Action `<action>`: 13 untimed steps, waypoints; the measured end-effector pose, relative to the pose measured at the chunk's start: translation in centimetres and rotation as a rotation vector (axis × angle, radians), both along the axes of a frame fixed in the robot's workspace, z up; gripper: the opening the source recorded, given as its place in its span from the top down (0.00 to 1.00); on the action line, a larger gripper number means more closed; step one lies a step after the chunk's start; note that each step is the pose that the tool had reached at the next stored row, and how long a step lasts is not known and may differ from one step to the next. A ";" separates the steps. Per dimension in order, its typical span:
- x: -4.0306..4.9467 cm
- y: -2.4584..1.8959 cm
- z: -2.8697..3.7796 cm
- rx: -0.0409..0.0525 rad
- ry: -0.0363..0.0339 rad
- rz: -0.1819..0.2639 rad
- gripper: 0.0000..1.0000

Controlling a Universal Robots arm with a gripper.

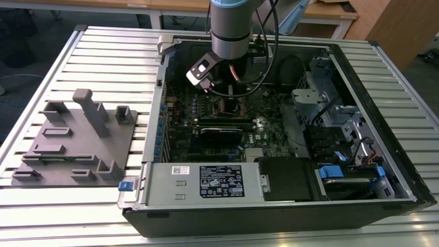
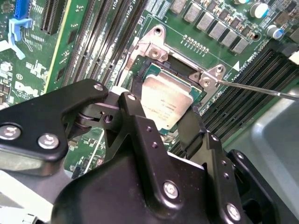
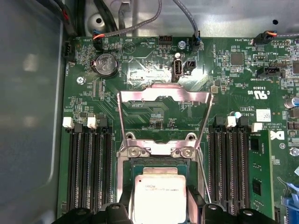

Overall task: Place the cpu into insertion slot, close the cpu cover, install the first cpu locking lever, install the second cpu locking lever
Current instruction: 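Place the cpu into insertion slot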

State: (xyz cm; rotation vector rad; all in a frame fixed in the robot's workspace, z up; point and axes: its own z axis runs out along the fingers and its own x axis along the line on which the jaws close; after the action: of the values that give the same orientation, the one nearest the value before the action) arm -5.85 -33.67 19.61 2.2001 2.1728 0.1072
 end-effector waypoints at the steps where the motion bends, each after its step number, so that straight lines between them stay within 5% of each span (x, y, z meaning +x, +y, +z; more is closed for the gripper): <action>1: 0.02 0.00 -0.01 -0.0020 -0.0001 0.000 0.46; 3: 0.13 0.00 -0.01 -0.0091 0.0002 -0.004 0.46; 13: 0.16 0.06 -0.16 -0.0097 0.0003 -0.004 0.46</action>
State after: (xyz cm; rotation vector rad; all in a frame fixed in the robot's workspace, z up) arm -5.69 -33.62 19.45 2.1993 2.1644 0.0960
